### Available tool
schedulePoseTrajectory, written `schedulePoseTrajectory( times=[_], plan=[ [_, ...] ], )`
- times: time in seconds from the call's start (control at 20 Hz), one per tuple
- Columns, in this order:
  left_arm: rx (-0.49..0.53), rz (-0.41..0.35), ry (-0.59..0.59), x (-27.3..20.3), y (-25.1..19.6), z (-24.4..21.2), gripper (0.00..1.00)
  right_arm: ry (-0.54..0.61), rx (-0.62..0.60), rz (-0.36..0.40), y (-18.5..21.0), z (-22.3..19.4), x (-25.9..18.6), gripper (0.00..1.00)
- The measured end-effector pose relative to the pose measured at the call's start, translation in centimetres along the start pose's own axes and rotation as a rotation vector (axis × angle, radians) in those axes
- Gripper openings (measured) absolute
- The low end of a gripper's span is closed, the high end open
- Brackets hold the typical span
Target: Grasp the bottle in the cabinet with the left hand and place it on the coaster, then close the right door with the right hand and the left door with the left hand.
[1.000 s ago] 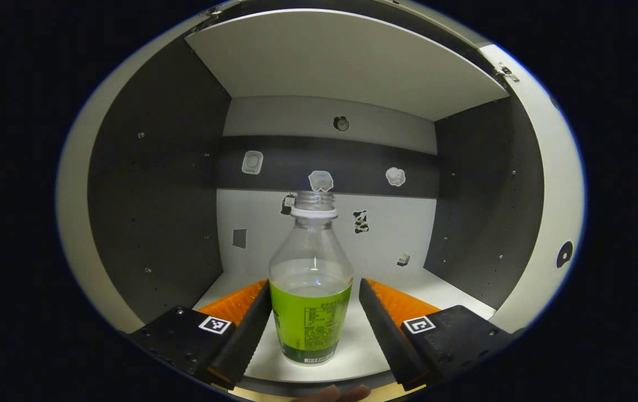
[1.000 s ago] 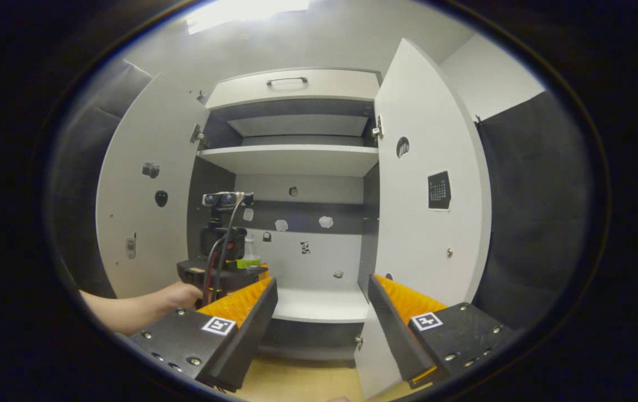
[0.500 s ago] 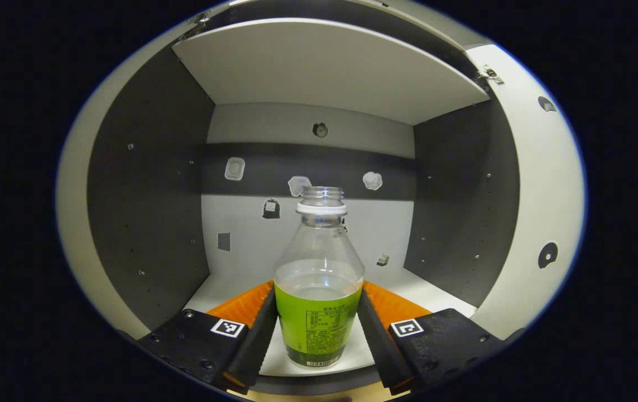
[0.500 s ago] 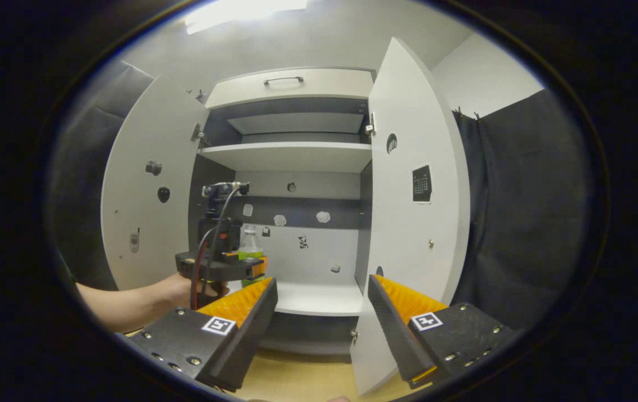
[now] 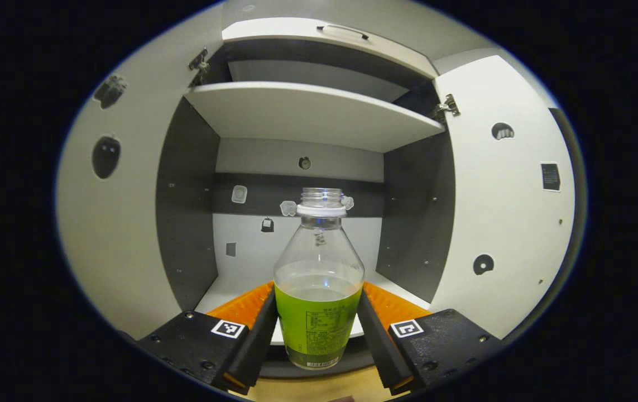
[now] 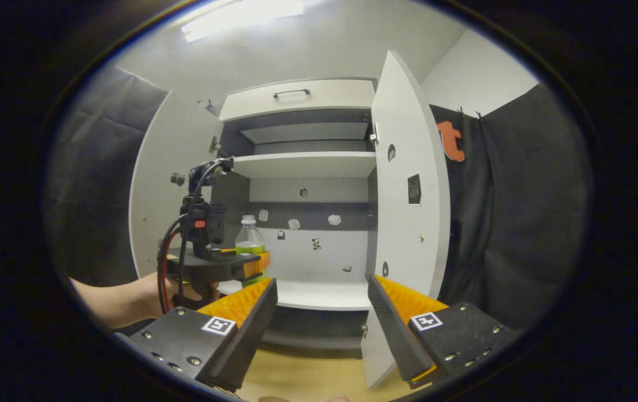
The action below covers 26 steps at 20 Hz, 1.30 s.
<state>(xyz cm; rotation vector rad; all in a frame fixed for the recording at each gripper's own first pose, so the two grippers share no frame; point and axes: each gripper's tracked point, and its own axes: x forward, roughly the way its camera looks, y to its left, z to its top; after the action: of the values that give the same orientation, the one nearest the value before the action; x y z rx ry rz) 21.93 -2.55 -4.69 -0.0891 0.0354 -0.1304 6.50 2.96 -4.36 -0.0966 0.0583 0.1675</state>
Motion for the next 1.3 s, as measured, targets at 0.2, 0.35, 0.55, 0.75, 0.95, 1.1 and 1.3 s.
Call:
schedulePoseTrajectory(
  times=[0.2,0.35,0.55,0.75,0.95,1.1,1.3],
  plan=[
    [-0.012,0.004,-0.031,-4.7,-1.1,-0.5,0.80,-0.001,0.028,0.008,0.2,-0.1,-1.6,0.98],
    [-0.051,-0.005,0.004,-7.9,-2.3,-2.7,0.78,-0.001,0.033,0.015,0.3,-0.3,-2.8,0.98],
    [-0.052,0.006,0.036,-11.6,-3.4,-5.7,0.80,0.000,0.032,0.047,1.2,-0.5,-3.9,0.94],
    [-0.110,-0.022,0.055,-14.0,-5.4,-9.2,0.80,0.008,0.049,0.069,1.8,-1.1,-4.2,0.94],
    [-0.148,-0.058,0.081,-15.4,-6.9,-14.1,0.80,0.024,0.084,0.061,1.5,-2.1,-4.0,0.98],
    [-0.141,-0.089,0.072,-16.0,-7.9,-17.7,0.80,0.042,0.118,0.035,0.9,-3.0,-3.9,0.98],
    [-0.085,-0.137,0.148,-16.9,-9.1,-25.0,0.80,0.023,0.132,0.049,0.9,-3.8,-4.1,0.99]
  ],
)
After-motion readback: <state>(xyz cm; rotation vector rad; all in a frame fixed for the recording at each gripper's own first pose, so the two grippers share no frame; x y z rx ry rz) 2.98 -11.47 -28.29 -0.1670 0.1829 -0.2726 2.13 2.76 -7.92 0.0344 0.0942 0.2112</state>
